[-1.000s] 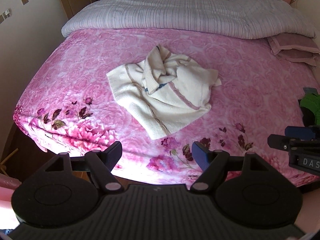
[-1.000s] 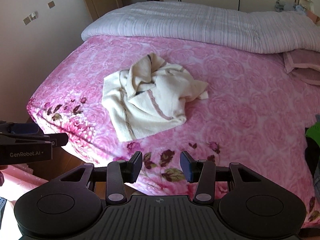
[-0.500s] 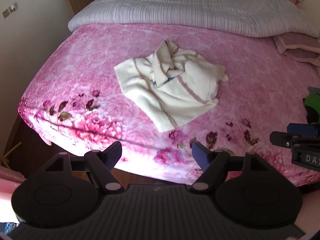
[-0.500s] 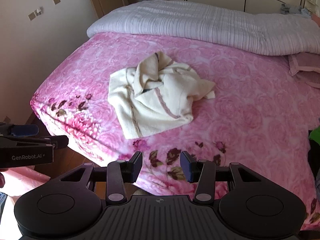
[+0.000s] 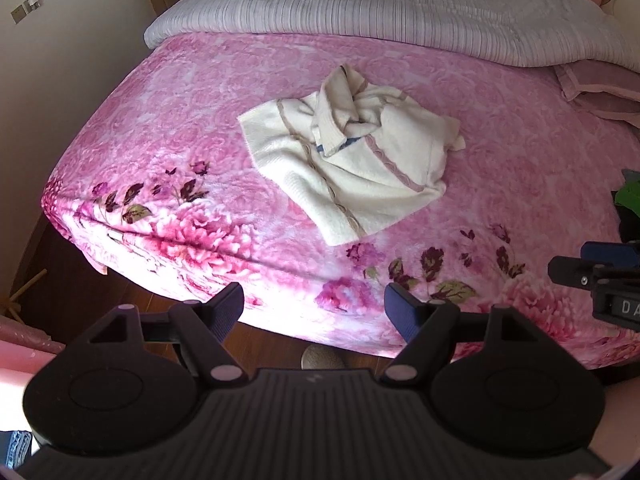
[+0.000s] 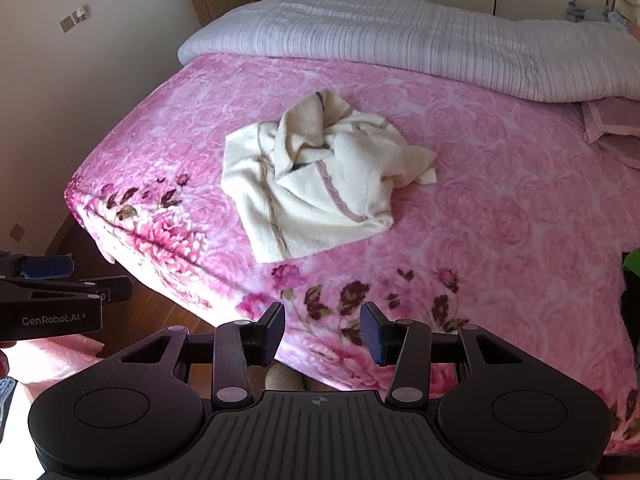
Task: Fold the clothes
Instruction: 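Move both tools toward the crumpled cream cardigan on the bed, then grasp the cardigan edge with the left gripper while the right gripper grasps another edge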
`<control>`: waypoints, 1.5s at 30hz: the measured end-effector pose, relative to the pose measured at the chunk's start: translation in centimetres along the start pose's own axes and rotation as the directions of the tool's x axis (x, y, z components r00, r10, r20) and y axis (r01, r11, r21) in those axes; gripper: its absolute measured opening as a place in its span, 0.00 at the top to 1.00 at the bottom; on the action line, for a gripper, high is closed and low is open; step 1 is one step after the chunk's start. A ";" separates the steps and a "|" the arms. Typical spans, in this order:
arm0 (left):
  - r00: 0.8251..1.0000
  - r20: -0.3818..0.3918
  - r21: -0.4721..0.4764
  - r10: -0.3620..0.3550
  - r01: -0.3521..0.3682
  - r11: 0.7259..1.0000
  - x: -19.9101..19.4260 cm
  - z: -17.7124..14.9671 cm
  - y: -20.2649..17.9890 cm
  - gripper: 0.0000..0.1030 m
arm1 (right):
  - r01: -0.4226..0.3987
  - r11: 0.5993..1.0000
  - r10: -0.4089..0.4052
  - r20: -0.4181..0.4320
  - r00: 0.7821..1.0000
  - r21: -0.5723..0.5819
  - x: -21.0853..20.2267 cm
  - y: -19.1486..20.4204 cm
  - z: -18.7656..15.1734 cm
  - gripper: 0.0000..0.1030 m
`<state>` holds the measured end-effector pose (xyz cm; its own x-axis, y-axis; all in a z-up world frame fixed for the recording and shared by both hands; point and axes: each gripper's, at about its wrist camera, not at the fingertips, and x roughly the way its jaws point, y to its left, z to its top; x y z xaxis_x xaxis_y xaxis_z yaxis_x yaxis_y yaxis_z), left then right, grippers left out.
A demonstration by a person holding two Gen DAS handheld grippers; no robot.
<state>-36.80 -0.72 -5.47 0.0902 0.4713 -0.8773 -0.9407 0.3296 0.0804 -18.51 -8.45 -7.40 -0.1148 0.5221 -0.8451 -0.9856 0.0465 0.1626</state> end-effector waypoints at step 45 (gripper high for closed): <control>0.936 -0.194 0.319 -0.294 0.344 0.883 36.4 28.0 7.9 0.27 | 0.268 0.519 -0.239 -0.163 0.957 0.812 23.4 -7.5 7.8 0.34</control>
<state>-31.77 41.95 -23.50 0.2974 0.1855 -0.9366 -0.6958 0.7139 -0.0796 -12.82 10.08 -24.36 0.1057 0.3500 -0.9308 -0.4416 0.8552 0.2715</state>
